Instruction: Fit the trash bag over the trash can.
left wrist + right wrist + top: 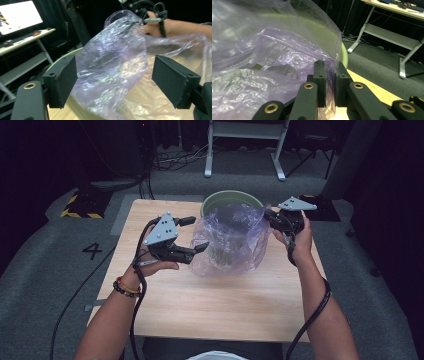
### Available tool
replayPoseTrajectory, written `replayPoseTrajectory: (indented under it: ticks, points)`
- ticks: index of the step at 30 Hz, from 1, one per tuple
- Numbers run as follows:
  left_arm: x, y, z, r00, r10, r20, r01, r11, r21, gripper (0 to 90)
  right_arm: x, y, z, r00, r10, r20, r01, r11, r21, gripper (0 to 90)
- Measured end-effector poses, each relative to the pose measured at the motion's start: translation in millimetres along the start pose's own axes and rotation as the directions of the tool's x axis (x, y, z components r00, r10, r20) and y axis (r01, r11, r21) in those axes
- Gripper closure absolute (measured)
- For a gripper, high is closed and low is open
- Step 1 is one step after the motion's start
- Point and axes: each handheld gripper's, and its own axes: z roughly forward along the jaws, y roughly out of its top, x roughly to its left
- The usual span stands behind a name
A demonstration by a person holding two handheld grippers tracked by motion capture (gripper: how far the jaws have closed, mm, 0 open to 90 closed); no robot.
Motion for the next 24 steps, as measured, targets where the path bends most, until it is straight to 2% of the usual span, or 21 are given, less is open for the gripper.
replayPoseTrajectory:
  ticks: [2,3,4,5,6,7,8,9,10,11,12,14,15,16,17,18,20,21,22,23,24]
  points:
    - [-3.4,-3.0,9.8,0.9993,0.037,-0.003,-0.037,0.9978,0.056,20.0,1.9,0.6,0.8,1.0000,-0.007,-0.002,0.007,1.000,0.002,82.5]
    - [-3.4,-3.0,9.8,0.9993,0.037,-0.003,-0.037,0.9978,0.056,20.0,1.9,0.6,0.8,1.0000,-0.007,-0.002,0.007,1.000,0.002,82.5]
    - [-4.3,-6.7,18.1,0.9980,0.061,-0.015,-0.059,0.9934,0.098,20.0,2.3,0.4,1.4,1.0000,-0.008,0.000,0.008,1.000,0.005,82.0]
    - [-4.3,-6.7,18.1,0.9980,0.061,-0.015,-0.059,0.9934,0.098,20.0,2.3,0.4,1.4,1.0000,-0.008,0.000,0.008,1.000,0.005,82.0]
    - [-2.2,-10.1,26.6,0.9964,0.081,-0.026,-0.077,0.9874,0.139,20.0,2.4,-0.1,2.1,1.0000,-0.007,-0.003,0.007,1.000,0.006,82.0]
    - [-2.2,-10.1,26.6,0.9964,0.081,-0.026,-0.077,0.9874,0.139,20.3,2.4,-0.1,2.1,1.0000,-0.007,-0.003,0.007,1.000,0.006,82.0]
    - [0.3,-12.8,35.0,0.9928,0.099,-0.067,-0.087,0.9816,0.170,22.7,2.5,-0.6,3.0,1.0000,-0.008,-0.004,0.008,1.000,0.008,81.9]
    - [0.3,-12.8,35.0,0.9928,0.099,-0.067,-0.087,0.9816,0.170,25.8,2.5,-0.7,3.2,1.0000,-0.007,-0.006,0.007,1.000,0.007,82.0]
    - [5.5,-14.0,42.9,0.9890,0.115,-0.093,-0.095,0.9757,0.197,27.4,2.4,-0.9,3.4,0.9999,-0.007,-0.009,0.008,1.000,0.006,81.9]
    - [5.5,-14.0,42.9,0.9890,0.115,-0.093,-0.095,0.9757,0.197,30.6,2.4,-0.9,3.4,0.9999,-0.007,-0.009,0.008,1.000,0.006,81.9]
    - [11.7,-14.4,50.0,0.9856,0.113,-0.125,-0.086,0.9747,0.207,40.1,2.0,-1.6,3.6,0.9999,-0.008,-0.011,0.008,1.000,0.005,81.5]
    - [16.0,-14.5,53.5,0.9865,0.105,-0.126,-0.078,0.9765,0.201,51.3,1.0,-2.6,3.5,0.9999,-0.007,-0.009,0.007,1.000,0.000,81.4]
    - [21.6,-14.1,58.0,0.9805,0.107,-0.165,-0.072,0.9757,0.207,61.1,0.4,-3.0,3.2,1.0000,-0.005,-0.007,0.005,1.000,0.001,81.4]
    - [21.6,-14.1,58.0,0.9805,0.107,-0.165,-0.072,0.9757,0.207,66.3,-0.5,-3.4,2.8,1.0000,-0.003,-0.004,0.003,1.000,-0.002,81.4]
    - [24.8,-13.7,60.2,0.9787,0.109,-0.174,-0.071,0.9752,0.210,66.3,-0.5,-3.4,2.8,1.0000,-0.003,-0.004,0.003,1.000,-0.002,81.4]
    - [31.3,-13.1,64.8,0.9679,0.135,-0.212,-0.087,0.9709,0.223,78.0,-3.0,-4.2,1.7,1.0000,0.000,0.005,0.000,1.000,-0.006,81.2]
    - [34.9,-12.9,66.2,0.9679,0.125,-0.218,-0.075,0.9720,0.223,85.0,-5.2,-4.8,1.0,0.9999,0.004,0.017,-0.004,1.000,-0.004,81.1]
    - [37.5,-12.9,66.9,0.9670,0.116,-0.227,-0.065,0.9733,0.220,85.0,-5.2,-4.8,1.0,0.9999,0.004,0.017,-0.004,1.000,-0.004,81.1]
    - [41.6,-13.0,67.7,0.9621,0.106,-0.251,-0.053,0.9763,0.210,87.4,-6.3,-4.9,0.8,0.9998,0.002,0.022,-0.002,1.000,-0.003,81.1]
    - [45.8,-13.2,68.0,0.9614,0.089,-0.260,-0.037,0.9791,0.200,89.0,-7.9,-5.3,0.8,0.9996,0.006,0.027,-0.006,1.000,-0.002,80.9]
    - [50.4,-13.8,69.1,0.9633,0.065,-0.260,-0.012,0.9803,0.197,89.1,-9.5,-5.6,1.0,0.9994,0.006,0.033,-0.006,1.000,-0.002,80.5]
